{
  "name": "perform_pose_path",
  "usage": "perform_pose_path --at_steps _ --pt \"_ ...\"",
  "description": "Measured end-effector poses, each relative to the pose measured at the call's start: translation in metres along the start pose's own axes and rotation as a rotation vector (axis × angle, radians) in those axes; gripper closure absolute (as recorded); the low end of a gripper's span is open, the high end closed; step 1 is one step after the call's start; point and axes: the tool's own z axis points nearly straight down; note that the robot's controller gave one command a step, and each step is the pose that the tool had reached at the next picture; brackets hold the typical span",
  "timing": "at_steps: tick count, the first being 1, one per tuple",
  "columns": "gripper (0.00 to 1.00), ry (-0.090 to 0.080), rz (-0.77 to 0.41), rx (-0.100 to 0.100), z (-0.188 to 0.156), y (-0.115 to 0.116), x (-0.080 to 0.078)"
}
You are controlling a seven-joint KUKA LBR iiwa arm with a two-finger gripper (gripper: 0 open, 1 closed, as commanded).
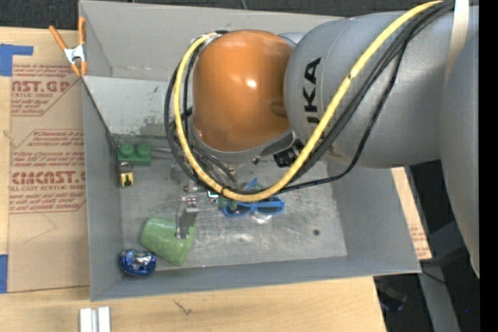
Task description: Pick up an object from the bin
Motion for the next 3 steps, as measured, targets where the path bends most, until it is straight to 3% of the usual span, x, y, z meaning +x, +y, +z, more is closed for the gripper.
perform_pose_path --at_steps 1,2,3 --pt "0.0 -0.016 -0.121 -0.003 0.152 -0.008 0.011" --pt "1.0 -0.011 -0.121 -0.003 0.148 -0.007 0.012" --pt "1.0 -0.015 -0.171 -0.002 0.021 -0.001 0.009"
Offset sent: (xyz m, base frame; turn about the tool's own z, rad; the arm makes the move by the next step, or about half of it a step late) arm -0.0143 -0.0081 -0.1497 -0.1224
